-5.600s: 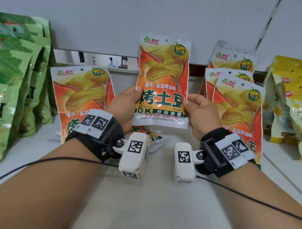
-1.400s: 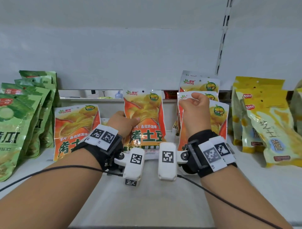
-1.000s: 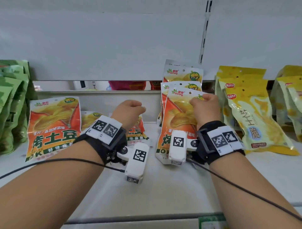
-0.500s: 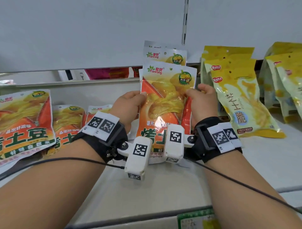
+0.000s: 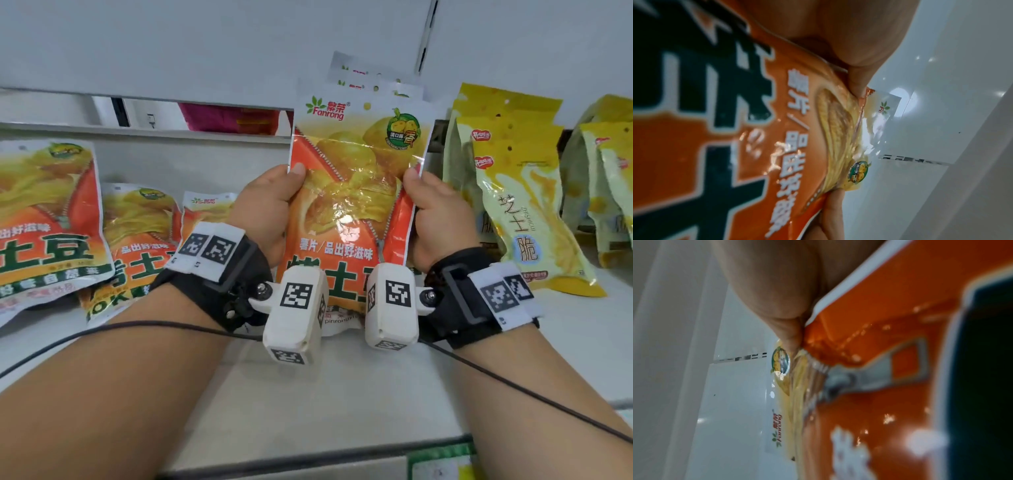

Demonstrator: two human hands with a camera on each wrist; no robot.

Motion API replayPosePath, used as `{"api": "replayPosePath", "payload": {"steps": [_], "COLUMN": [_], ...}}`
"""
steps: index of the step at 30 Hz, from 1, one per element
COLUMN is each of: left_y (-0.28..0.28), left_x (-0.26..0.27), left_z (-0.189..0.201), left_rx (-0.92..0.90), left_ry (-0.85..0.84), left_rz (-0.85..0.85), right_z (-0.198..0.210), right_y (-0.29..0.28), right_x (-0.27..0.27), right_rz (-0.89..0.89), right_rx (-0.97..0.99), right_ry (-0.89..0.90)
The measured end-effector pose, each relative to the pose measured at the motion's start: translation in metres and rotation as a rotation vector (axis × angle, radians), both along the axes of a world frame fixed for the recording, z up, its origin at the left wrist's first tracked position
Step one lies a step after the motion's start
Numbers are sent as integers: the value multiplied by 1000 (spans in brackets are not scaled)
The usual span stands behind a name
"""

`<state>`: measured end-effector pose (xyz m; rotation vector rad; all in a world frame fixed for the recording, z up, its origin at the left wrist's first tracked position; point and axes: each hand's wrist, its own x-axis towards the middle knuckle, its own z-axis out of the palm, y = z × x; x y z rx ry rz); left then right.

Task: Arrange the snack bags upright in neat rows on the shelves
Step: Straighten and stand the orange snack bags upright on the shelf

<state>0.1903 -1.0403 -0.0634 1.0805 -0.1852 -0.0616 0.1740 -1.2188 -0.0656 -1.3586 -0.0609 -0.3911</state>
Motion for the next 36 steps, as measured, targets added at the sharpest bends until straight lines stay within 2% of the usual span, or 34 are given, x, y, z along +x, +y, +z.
{"api": "replayPosePath", "payload": {"steps": [4,9,11,15,17,20,23,26,29,32,36], "left_y": [10,23,36,65,79,99,113,122,126,124,128], "left_x": [-4,-10,-10,-13,-12,-10,-7,-6,-6,-1,6], "left_z": [8,19,20,17,15,11,7,-1,-9,-16,-17], "left_rx": [-75,-109,-29,273,312,230,134,118,173,209,180], "left_ry": [3,1,-31,-51,-55,-39,13,40,72,57,22], "left_rz": [22,7,-53,-155,-112,32,97,77,-28,46,156], "right_z": [5,15,21,31,34,34,30,18,1,-9,-12], "right_y": [14,29,36,56,71,97,118,131,134,130,126], "right_x": [-8,-11,-10,-5,-2,4,11,17,19,14,8], "right_rz": [85,33,17,13,42,108,126,46,-13,59,273], "right_rx": [32,-21,23,134,145,112,33,-39,-54,-10,-154], "right_ry": [35,44,45,44,39,65,107,72,63,92,132]}}
